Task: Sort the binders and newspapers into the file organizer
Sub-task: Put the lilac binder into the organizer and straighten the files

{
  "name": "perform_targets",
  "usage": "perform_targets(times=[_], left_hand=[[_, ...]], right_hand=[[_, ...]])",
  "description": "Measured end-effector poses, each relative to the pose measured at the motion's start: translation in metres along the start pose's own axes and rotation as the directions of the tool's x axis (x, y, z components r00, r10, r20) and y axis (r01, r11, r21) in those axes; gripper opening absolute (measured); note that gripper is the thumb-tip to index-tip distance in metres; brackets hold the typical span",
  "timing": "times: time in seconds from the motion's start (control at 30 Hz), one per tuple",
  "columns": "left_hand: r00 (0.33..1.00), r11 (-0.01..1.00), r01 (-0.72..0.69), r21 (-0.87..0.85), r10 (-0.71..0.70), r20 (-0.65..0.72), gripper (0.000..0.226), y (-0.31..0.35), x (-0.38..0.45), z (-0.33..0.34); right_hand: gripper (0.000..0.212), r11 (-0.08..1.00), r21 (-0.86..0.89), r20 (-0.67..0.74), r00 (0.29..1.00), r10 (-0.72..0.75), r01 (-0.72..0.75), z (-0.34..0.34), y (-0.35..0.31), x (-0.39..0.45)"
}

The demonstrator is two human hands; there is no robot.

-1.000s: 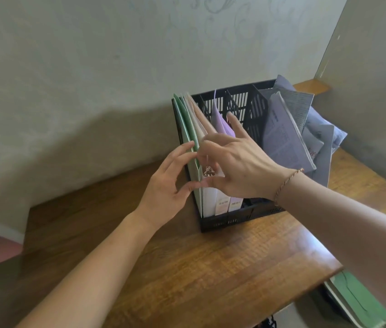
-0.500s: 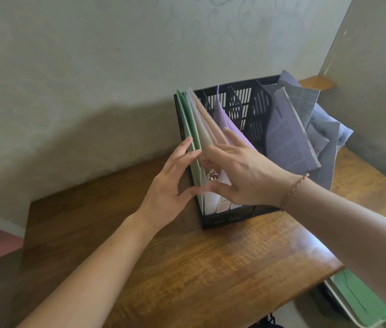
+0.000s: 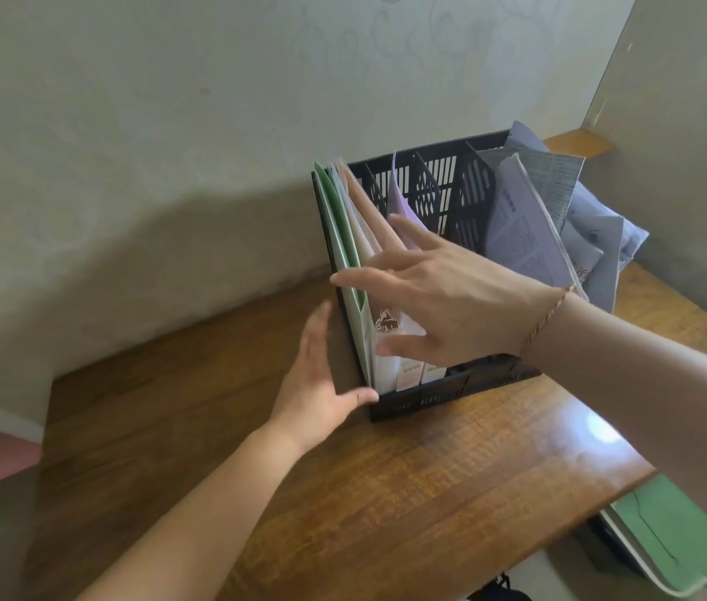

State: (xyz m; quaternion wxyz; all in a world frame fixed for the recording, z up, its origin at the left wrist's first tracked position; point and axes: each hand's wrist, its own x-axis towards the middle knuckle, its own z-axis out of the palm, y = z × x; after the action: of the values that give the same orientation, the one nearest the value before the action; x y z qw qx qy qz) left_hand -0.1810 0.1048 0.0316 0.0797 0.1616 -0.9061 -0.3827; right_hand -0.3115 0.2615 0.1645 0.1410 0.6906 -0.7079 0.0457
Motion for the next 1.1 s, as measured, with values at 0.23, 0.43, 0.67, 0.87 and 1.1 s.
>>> perform_targets(times=[0.23, 0.43, 0.67, 0.87, 1.1], left_hand=[[0.869, 0.886, 0.431, 0.173, -0.459, 0.187, 0.081, -0.036, -0.003, 0.083], [0.912, 0.911, 0.408, 0.055, -0.410, 0.032, 0.061, -0.033, 0.004, 0.090], [0.914, 0.914, 0.404, 0.046, -0.405, 0.031, 0.043, -0.040, 0.009, 0.096], [0.921, 0.923, 0.380, 0.058, -0.384, 0.064, 0.054, -0.050, 0.011, 0.093], [0.998, 0.991, -0.044, -0.123, 0.048, 0.032, 0.102, -0.030, 0.006, 0.040]], right_hand=[[0.073, 0.994, 0.101, -0.059, 0.997, 0.047, -0.041, 0.023, -0.007, 0.005], [0.066, 0.969, 0.220, -0.036, 0.991, 0.125, -0.114, 0.016, -0.009, 0.008], [0.062, 0.970, 0.182, 0.020, 0.987, 0.161, -0.162, 0.018, -0.028, -0.005], [0.065, 0.988, 0.133, 0.096, 0.994, 0.061, -0.073, 0.011, -0.014, 0.000], [0.040, 0.960, 0.278, -0.330, 0.935, 0.131, -0.036, -0.014, 0.001, -0.005]])
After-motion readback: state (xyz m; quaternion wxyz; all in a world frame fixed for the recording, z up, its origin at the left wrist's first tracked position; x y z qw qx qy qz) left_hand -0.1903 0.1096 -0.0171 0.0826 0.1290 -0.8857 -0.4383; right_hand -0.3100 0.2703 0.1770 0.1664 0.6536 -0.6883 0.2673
